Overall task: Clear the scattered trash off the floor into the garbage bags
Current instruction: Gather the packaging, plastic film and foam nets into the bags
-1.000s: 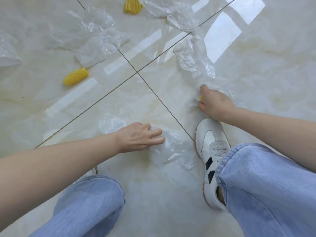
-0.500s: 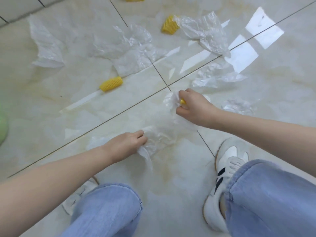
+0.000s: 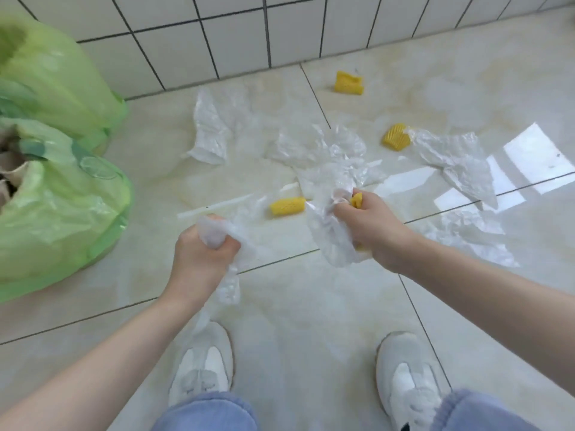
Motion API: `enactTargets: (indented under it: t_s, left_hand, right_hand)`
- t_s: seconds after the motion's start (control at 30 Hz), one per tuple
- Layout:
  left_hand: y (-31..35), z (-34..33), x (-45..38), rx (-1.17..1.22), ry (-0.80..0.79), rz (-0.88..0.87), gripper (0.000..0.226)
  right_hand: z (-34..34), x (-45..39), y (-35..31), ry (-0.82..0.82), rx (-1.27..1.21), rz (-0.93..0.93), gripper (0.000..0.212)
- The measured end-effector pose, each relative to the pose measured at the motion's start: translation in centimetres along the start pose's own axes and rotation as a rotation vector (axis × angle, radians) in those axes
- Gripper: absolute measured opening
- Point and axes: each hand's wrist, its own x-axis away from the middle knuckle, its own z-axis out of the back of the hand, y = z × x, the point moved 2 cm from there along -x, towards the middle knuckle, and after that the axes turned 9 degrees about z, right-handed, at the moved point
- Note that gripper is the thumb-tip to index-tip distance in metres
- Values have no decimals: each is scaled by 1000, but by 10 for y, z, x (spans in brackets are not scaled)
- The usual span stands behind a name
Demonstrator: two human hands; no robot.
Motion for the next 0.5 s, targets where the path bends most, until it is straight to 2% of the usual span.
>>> enactTargets:
  t_s: [0.07,0.2,0.27,0.33,0.4,0.5]
  left_hand:
    - [9,19,-4,79,40,22,23]
    - [24,58,-15,183,119,55,22]
    - [28,76,-21,256,195,97,16]
    - [35,91,-23,318,232,89,20]
    - [41,102,-22,324,219,50,25]
    - [45,117,-24,335,173,20,22]
  right_hand:
    - [-16,-12,-15,-19,-70,-5,23]
    - [-53,-29,-49,-52,-168,-23,8]
    - [-72,-36,-64,-91,-212,-15,10]
    - [-88,-44,-78,-121,-241,7,22]
    - [-102,-48,-89,-128,-288,6,28]
    - [-126,-53,-101,-194,-330,-17,15]
